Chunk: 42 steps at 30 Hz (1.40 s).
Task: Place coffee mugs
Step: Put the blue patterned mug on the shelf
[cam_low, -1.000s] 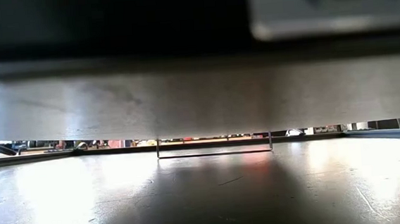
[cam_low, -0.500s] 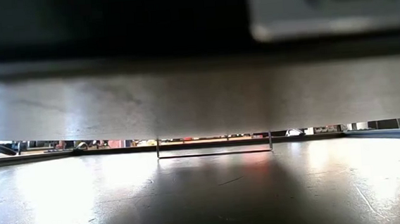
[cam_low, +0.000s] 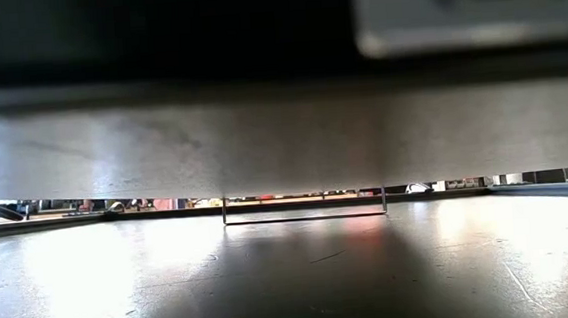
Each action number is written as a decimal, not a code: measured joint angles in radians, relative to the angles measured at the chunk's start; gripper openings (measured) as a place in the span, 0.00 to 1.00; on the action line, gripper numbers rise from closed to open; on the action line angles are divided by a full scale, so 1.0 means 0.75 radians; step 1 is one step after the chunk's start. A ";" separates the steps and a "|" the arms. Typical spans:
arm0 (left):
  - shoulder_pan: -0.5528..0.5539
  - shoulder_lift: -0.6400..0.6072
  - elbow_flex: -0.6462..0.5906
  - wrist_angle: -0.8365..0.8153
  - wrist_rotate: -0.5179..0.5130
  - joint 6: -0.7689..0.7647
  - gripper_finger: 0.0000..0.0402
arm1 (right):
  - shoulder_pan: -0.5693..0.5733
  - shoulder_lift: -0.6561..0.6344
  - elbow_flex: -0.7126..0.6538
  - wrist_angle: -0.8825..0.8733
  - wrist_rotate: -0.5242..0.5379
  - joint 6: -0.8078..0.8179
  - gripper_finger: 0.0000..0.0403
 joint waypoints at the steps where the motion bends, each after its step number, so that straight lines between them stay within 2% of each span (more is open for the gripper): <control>1: 0.000 0.000 0.000 0.000 0.000 -0.002 0.04 | 0.000 0.000 0.000 0.000 0.000 0.000 0.21; 12: 0.000 0.004 0.053 -0.032 -0.027 -0.013 0.04 | 0.000 0.000 0.000 0.000 0.000 0.000 0.21; 42: 0.000 0.014 0.048 -0.103 -0.034 -0.067 0.05 | 0.000 0.000 0.000 0.000 0.000 0.000 0.21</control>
